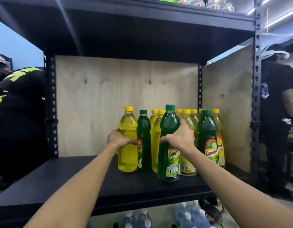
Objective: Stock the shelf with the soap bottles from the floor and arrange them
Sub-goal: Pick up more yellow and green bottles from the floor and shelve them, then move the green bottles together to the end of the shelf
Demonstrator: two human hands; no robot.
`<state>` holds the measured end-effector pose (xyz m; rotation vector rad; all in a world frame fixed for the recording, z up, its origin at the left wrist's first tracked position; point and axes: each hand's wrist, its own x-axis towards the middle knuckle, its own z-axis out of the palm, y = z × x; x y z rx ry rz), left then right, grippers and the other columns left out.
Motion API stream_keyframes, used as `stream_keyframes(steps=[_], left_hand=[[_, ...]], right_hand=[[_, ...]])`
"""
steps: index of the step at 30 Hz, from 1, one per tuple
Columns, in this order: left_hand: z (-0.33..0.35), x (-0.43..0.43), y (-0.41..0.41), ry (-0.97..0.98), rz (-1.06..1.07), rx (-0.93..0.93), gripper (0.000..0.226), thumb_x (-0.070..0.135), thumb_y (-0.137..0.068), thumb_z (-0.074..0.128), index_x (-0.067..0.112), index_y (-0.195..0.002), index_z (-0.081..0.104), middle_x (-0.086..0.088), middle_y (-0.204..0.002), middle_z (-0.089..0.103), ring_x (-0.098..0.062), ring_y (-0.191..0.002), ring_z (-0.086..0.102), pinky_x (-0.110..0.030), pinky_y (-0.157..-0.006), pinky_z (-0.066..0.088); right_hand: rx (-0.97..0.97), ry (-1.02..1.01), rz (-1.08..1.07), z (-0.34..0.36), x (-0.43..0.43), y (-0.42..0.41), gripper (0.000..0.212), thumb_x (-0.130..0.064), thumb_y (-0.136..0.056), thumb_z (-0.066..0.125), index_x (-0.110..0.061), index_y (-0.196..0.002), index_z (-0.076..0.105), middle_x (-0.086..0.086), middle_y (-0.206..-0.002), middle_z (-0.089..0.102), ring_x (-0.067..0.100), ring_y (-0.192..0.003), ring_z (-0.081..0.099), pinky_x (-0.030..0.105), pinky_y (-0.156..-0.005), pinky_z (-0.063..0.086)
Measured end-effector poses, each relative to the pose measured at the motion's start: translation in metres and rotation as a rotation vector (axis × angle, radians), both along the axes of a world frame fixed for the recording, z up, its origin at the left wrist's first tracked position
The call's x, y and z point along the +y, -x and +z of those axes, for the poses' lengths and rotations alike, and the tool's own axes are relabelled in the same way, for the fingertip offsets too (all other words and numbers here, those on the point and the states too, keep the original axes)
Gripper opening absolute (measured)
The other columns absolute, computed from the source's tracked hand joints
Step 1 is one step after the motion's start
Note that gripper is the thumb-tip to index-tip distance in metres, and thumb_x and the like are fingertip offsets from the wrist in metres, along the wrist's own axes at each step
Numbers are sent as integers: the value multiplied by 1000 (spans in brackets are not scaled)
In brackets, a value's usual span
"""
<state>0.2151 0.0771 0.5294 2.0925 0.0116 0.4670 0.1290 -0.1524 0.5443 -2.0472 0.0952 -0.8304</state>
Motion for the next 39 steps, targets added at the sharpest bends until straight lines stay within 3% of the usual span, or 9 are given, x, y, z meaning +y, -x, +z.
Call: stream_keyframes(steps=[7, 11, 14, 17, 19, 23, 28, 33, 39], left_hand=[[-20, 7, -18, 28, -47, 1, 114, 54, -37, 96, 20, -137, 52, -6, -128, 64, -29, -116, 60, -46, -96, 53], [-25, 0, 1, 79, -51, 22, 130, 35, -50, 98, 22, -154, 20, -12, -151, 39, -33, -135, 44, -48, -108, 43], [-46, -21, 44, 74, 158, -403, 100, 24, -60, 87, 37, -141, 30, -1, -138, 37, -23, -128, 43, -36, -100, 44], [-76, -66, 86, 140, -76, -526, 67, 27, -62, 74, 45, -119, 45, 19, -113, 50, -3, -106, 54, -18, -82, 47], [-88, -101, 95, 159, -286, -291, 75, 34, -60, 77, 42, -127, 43, 17, -118, 50, -5, -110, 54, -21, -85, 47], [-93, -141, 87, 47, -146, -190, 107, 50, -59, 82, 29, -147, 24, 6, -135, 39, -12, -122, 44, -31, -100, 41], [-102, -156, 89, 91, -93, -133, 117, 45, -67, 85, 22, -154, 10, -2, -148, 38, -22, -134, 45, -39, -109, 41], [-80, -100, 103, 219, -122, -310, 114, 22, -68, 88, 18, -153, 12, -4, -145, 35, -20, -135, 40, -34, -113, 37], [-53, 27, 103, -99, 274, -457, 111, 35, -74, 82, 23, -155, 6, -9, -139, 30, -28, -130, 38, -39, -105, 40]], right_hand=[[21, 53, -47, -16, 1, -13, 123, -40, -47, 97, -21, -150, 32, 11, -129, 63, 33, -117, 61, 44, -93, 53], [95, 103, -8, -15, 0, -10, 121, -45, -55, 93, -21, -151, 25, 14, -139, 54, 35, -124, 55, 48, -99, 51], [129, -42, 156, 1, -6, -2, 116, -44, -60, 92, -20, -151, 24, 12, -145, 48, 28, -122, 55, 50, -102, 50], [60, -79, 187, 29, -13, -1, 99, -47, -65, 88, -18, -146, 39, 8, -140, 56, 26, -122, 59, 44, -103, 49], [92, -57, 239, 44, -15, -3, 79, -43, -70, 87, -14, -135, 53, 7, -123, 69, 23, -108, 69, 43, -97, 55], [188, -26, 305, 52, -13, -3, 29, -35, -75, 85, -23, -88, 63, 7, -103, 76, 21, -90, 74, 40, -85, 61], [12, 140, 143, 51, 19, 18, 37, -44, -67, 87, -21, -91, 71, 3, -92, 75, 20, -86, 72, 41, -81, 61], [-161, 201, 128, 68, 77, 47, 45, -52, -65, 82, -20, -96, 74, -1, -80, 67, 22, -82, 68, 32, -70, 56], [-159, -21, 279, 106, 183, 27, 52, -57, -58, 85, -18, -90, 73, 2, -92, 74, 22, -89, 69, 28, -65, 46]])
